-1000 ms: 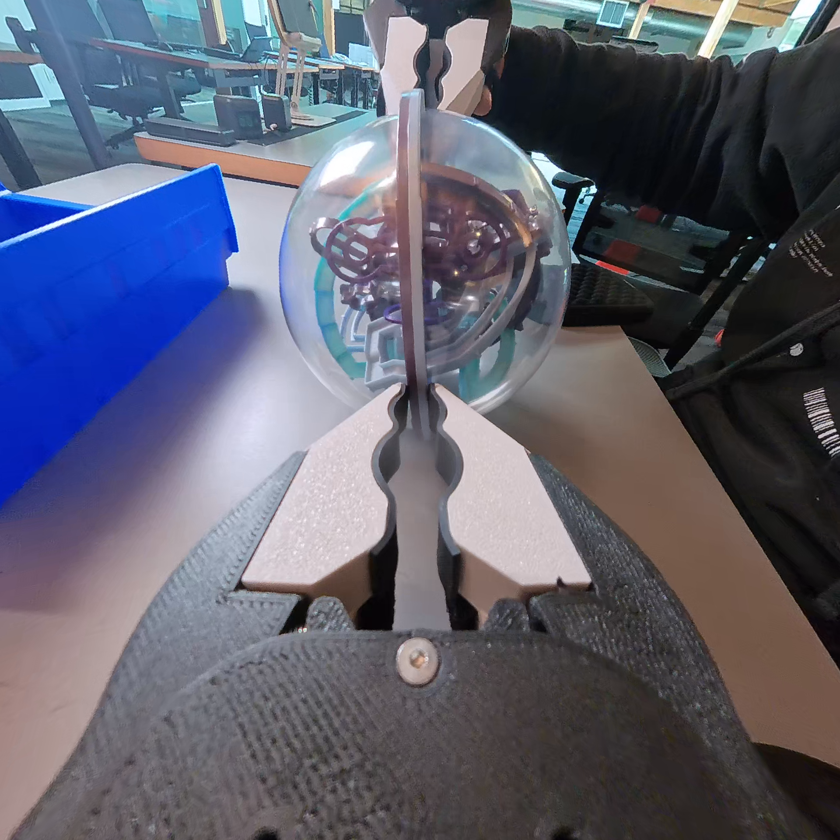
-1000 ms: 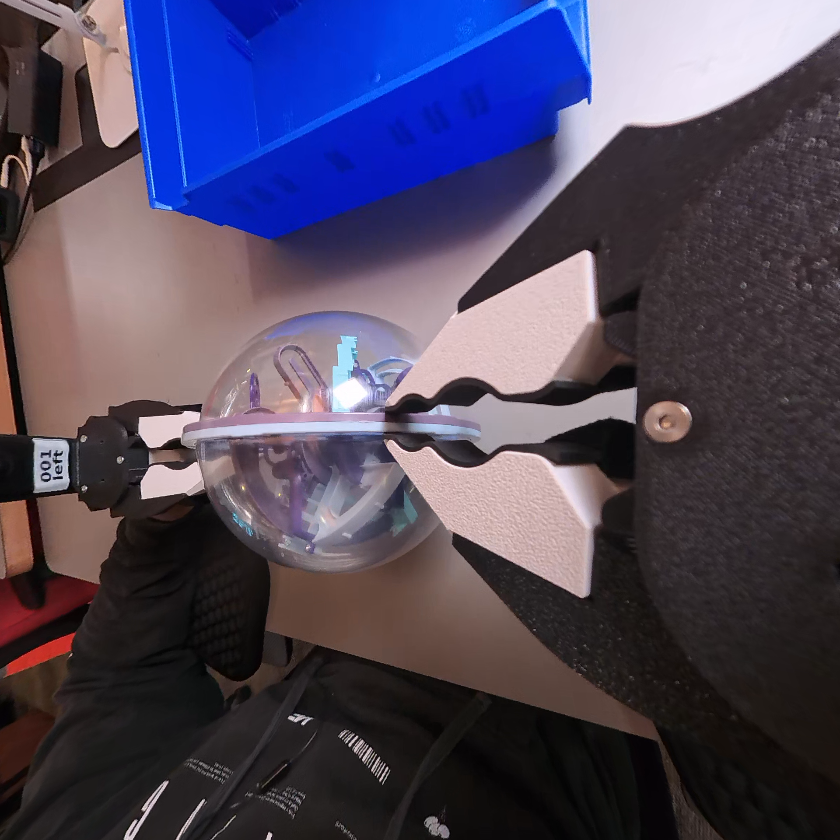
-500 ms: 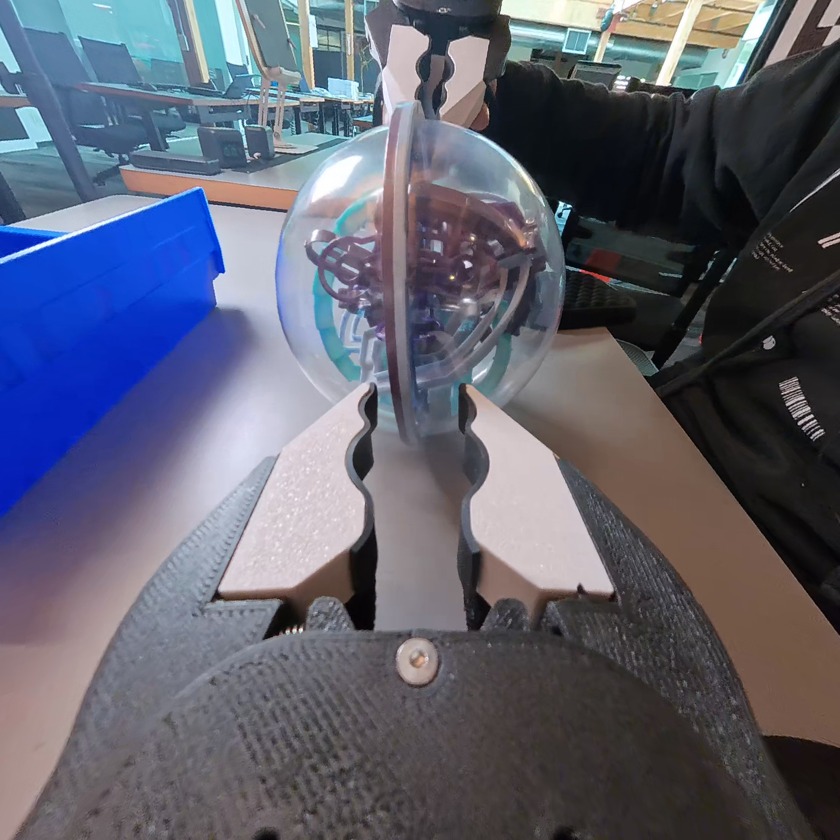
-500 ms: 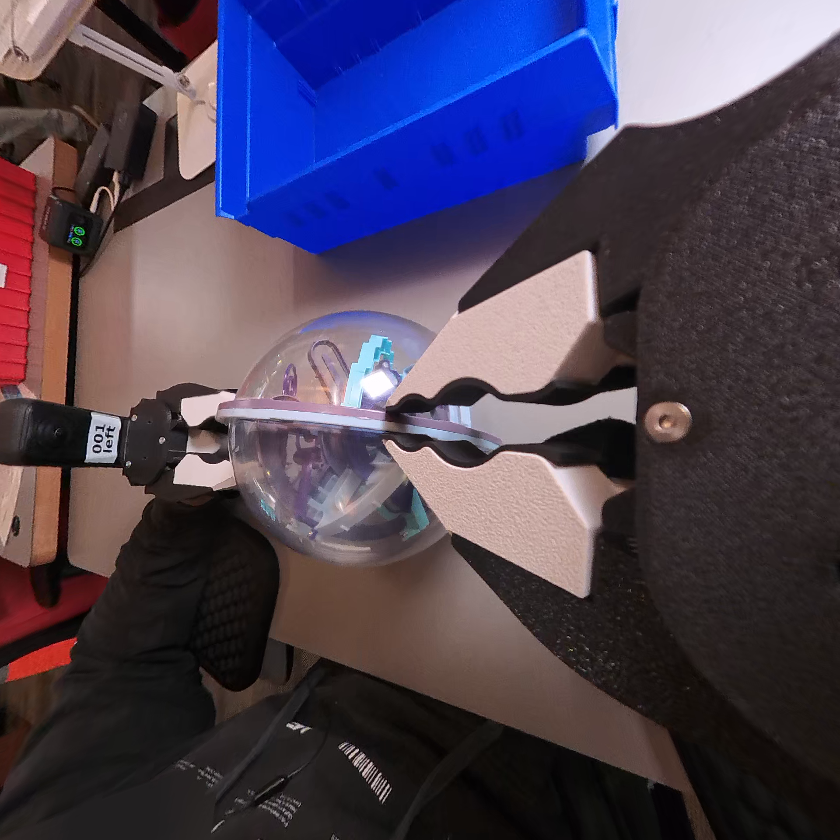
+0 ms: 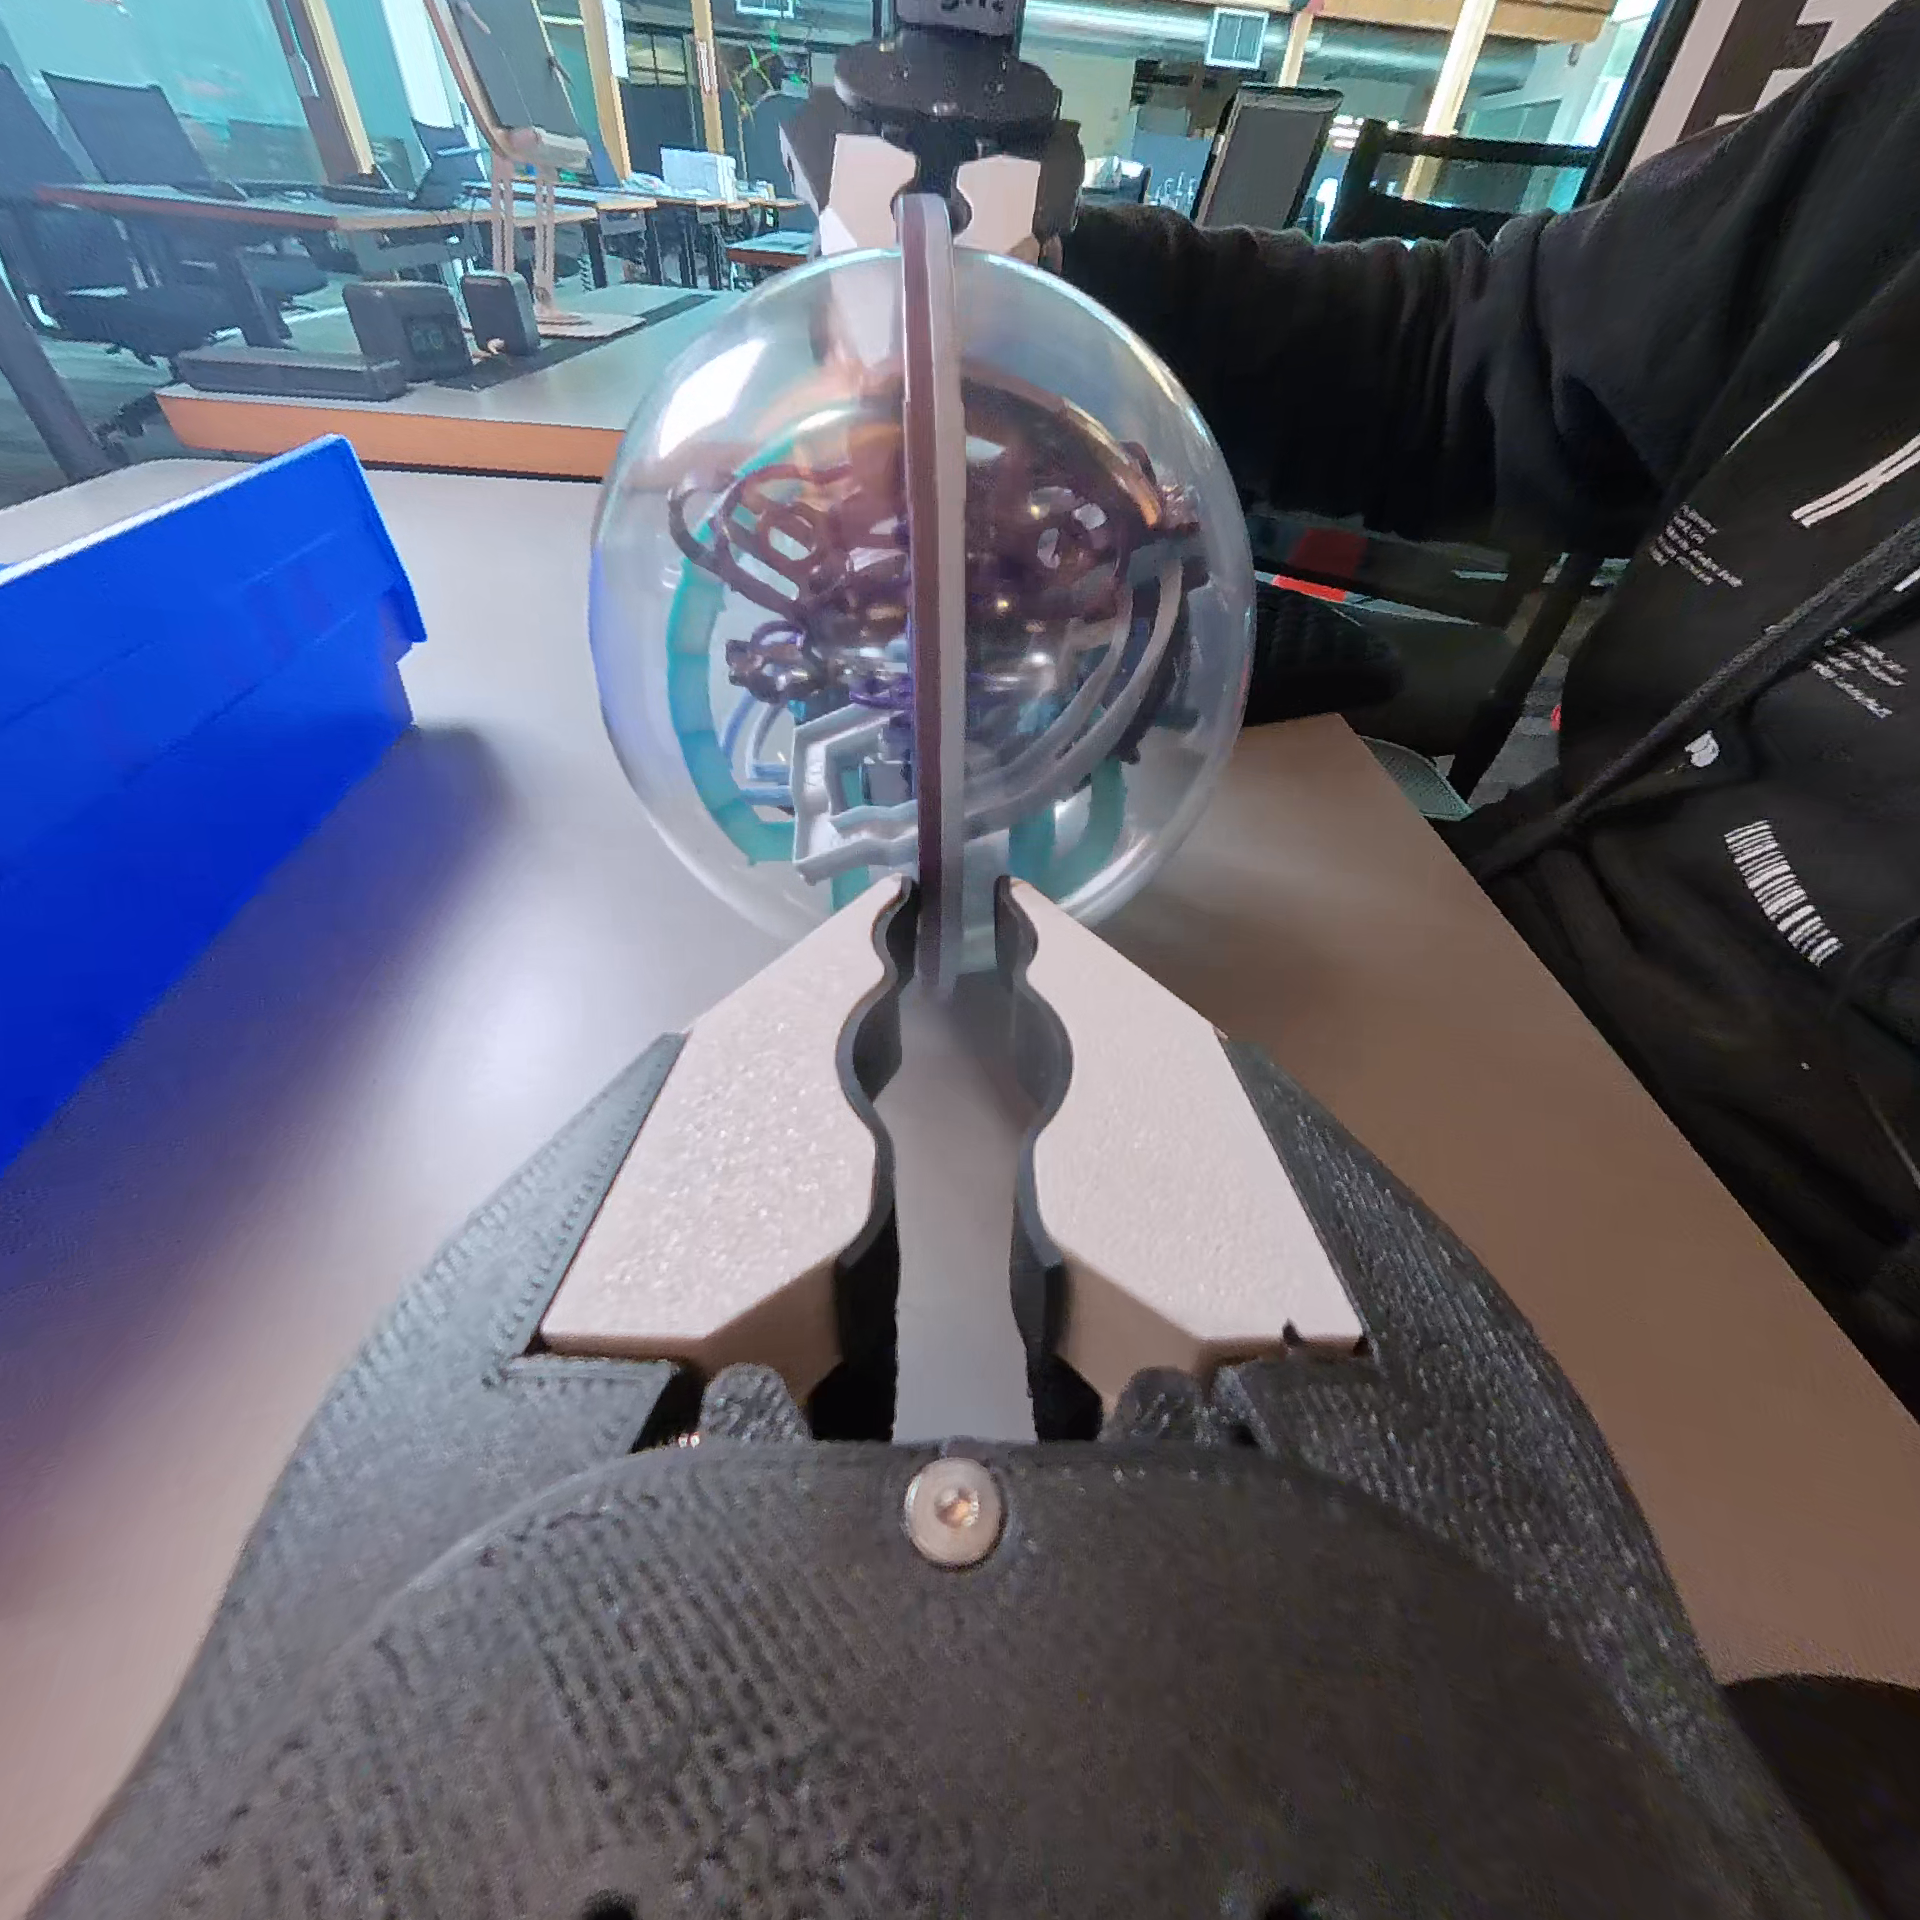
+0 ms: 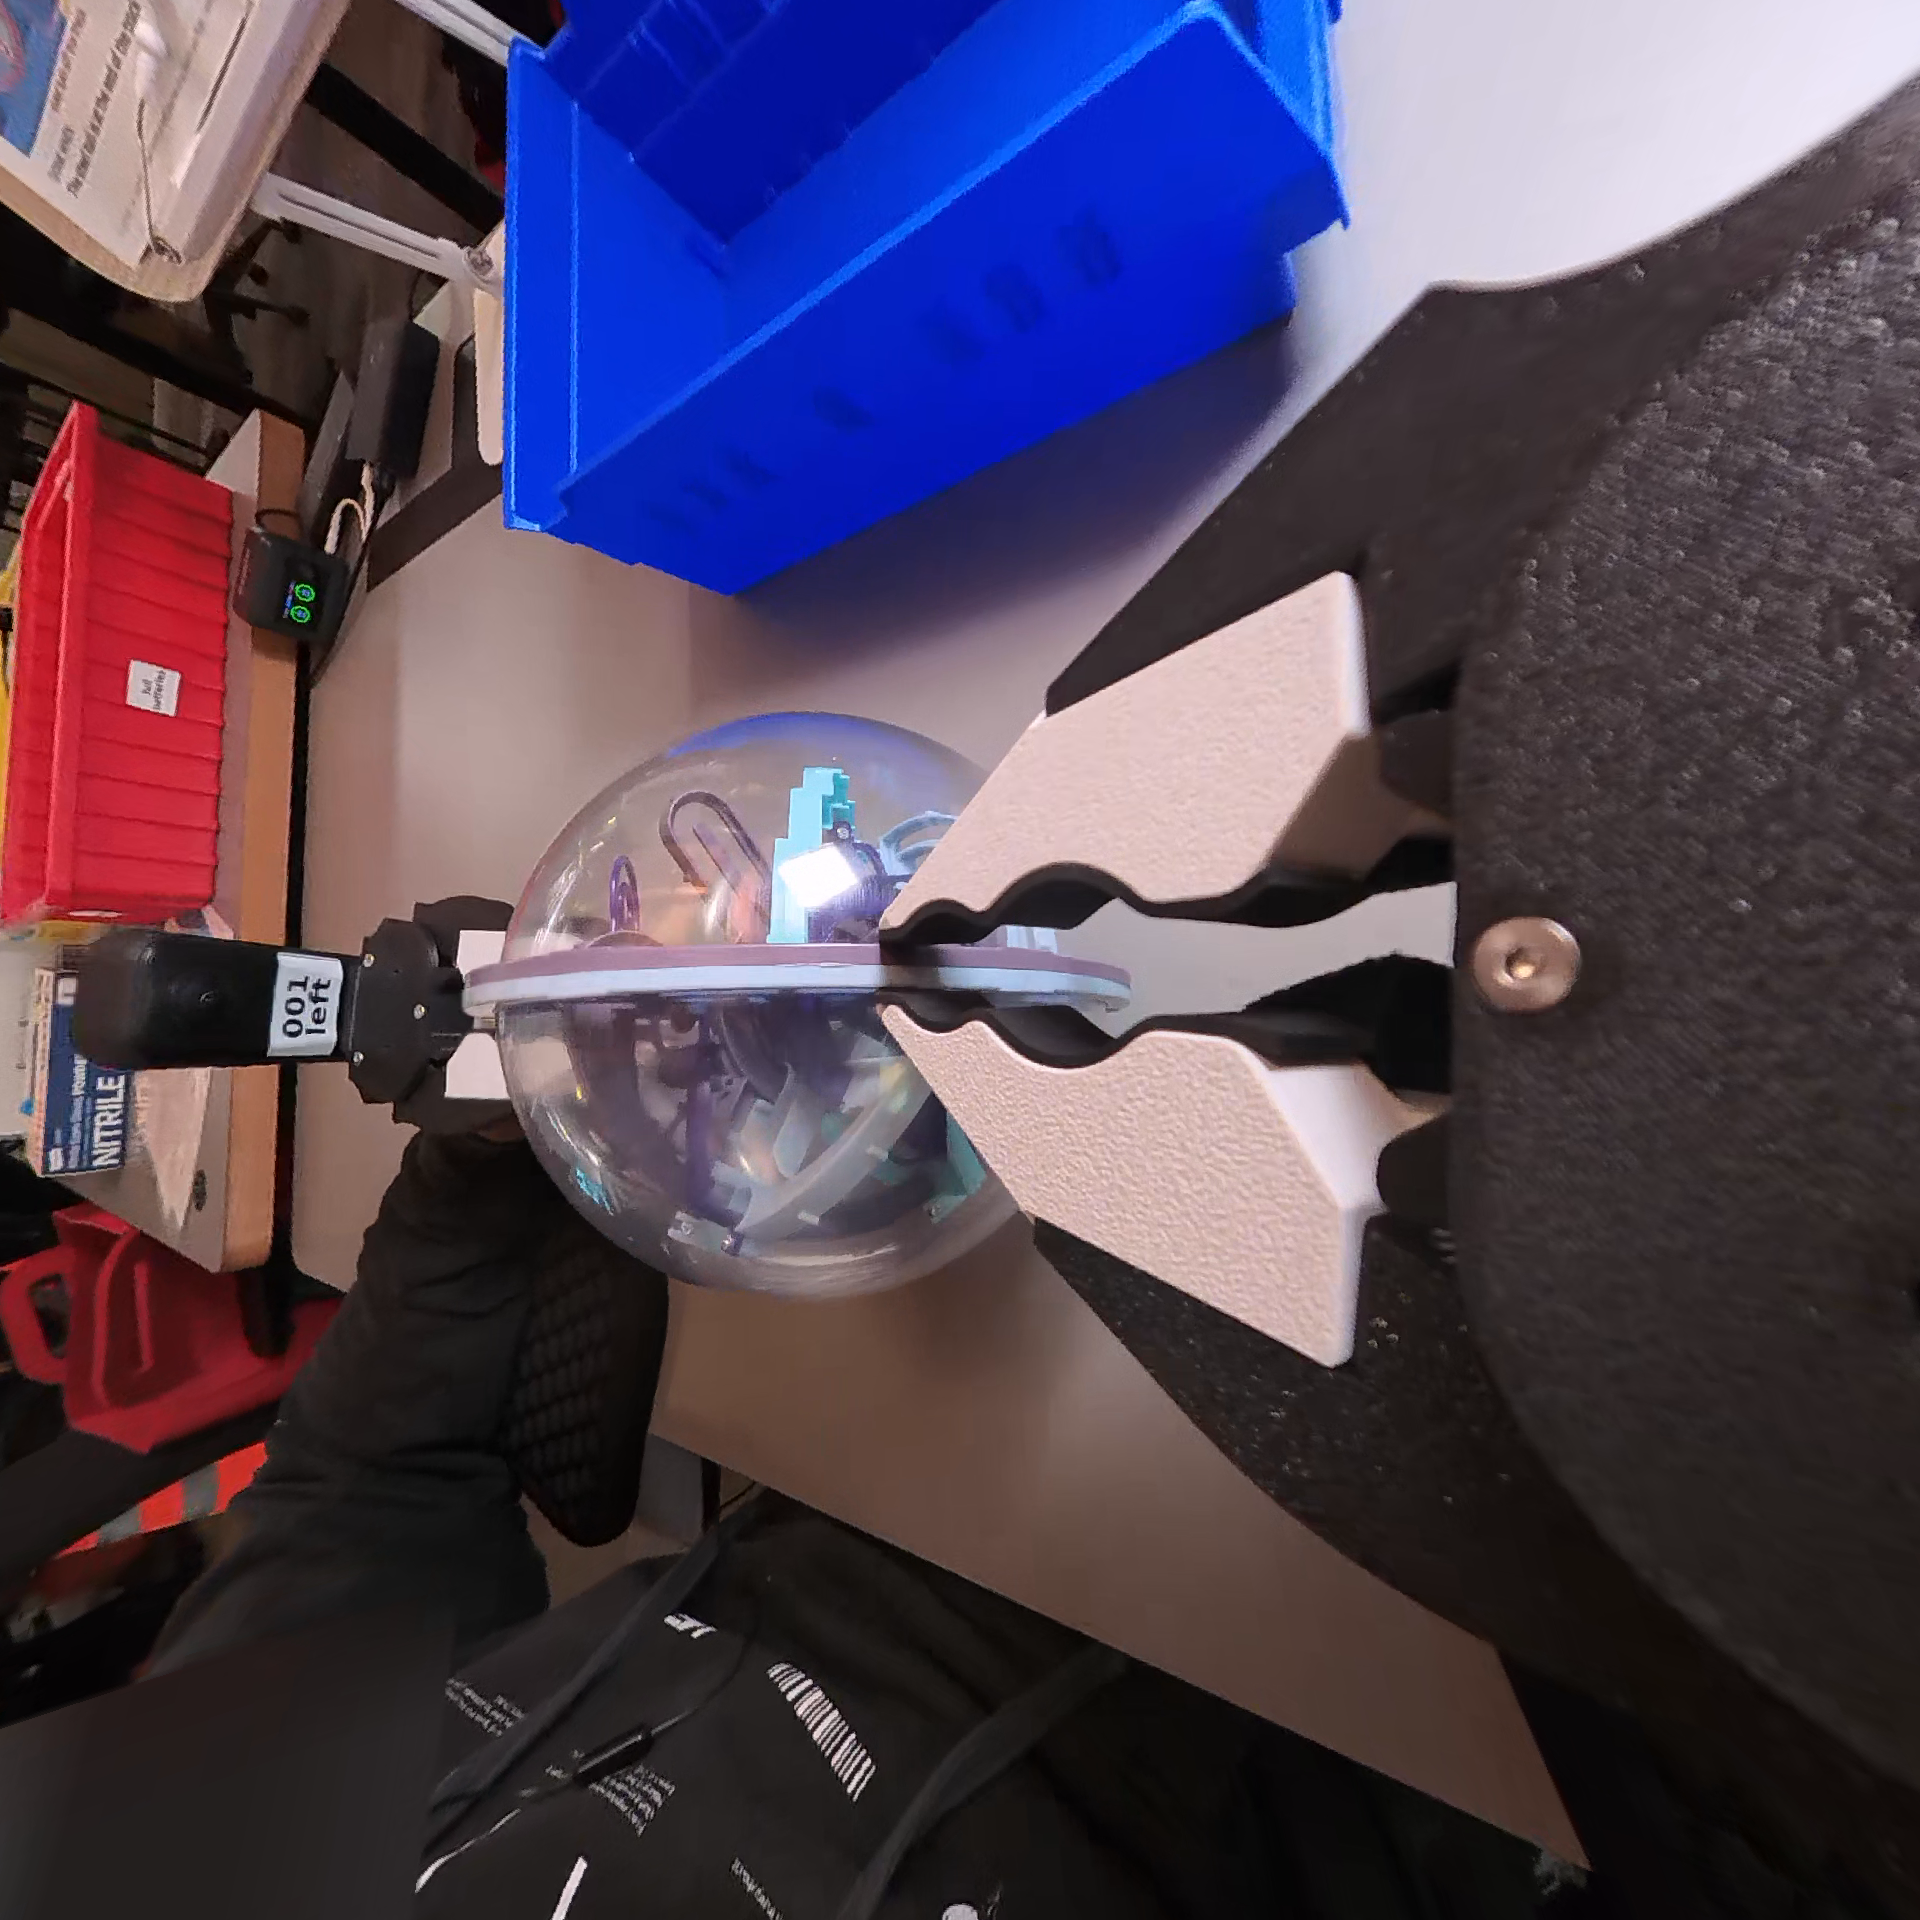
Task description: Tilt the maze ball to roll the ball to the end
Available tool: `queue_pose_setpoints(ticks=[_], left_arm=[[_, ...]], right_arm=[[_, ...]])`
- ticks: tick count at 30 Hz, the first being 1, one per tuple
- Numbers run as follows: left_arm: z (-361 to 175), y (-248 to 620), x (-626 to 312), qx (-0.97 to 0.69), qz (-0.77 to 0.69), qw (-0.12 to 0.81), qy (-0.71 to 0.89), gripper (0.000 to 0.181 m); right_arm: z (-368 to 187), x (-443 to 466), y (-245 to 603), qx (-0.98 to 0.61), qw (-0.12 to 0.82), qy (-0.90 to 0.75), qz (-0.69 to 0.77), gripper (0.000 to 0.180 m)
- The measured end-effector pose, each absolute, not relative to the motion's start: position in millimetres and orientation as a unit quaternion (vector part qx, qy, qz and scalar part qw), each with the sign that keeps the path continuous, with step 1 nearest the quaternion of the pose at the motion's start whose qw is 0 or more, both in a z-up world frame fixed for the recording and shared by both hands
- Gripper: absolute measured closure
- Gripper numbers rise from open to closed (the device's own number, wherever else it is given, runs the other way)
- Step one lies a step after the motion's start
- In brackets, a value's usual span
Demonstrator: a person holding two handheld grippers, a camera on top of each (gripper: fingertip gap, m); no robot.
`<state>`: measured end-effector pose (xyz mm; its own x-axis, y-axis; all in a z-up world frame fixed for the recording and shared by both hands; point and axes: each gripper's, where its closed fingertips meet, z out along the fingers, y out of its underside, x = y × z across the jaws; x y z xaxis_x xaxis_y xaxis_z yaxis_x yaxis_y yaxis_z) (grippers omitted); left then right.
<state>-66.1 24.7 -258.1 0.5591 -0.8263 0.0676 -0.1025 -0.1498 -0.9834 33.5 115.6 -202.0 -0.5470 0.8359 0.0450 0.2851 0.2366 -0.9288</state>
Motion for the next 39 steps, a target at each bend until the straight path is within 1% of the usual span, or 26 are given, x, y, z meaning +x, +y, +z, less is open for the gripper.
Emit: queue_pose_setpoints(ticks=[2,11,22,30,39], left_arm=[[-258.0,27.0,-66.7,-0.685,-0.318,0.56,0.34,0.174],[-272.0,35.7,-68.4,-0.724,-0.308,0.525,0.326,0.174],[-284.6,39.7,-73.6,-0.759,-0.317,0.485,0.297,0.174],[-277.5,39.6,-82.3,-0.751,-0.305,0.509,0.288,0.174],[-257.7,40.4,-84.7,-0.726,-0.325,0.542,0.27,0.174]], right_arm=[[-201.8,34.3,114.8,-0.381,0.283,-0.734,0.486,0.174],[-192.8,20.3,121.1,-0.421,0.256,-0.717,0.494,0.174],[-187.2,2.8,119.6,-0.452,0.237,-0.744,0.43,0.174],[-191.8,1.7,123.9,-0.462,0.241,-0.748,0.412,0.174],[-209.1,6.8,142.8,-0.495,0.233,-0.705,0.451,0.174]])
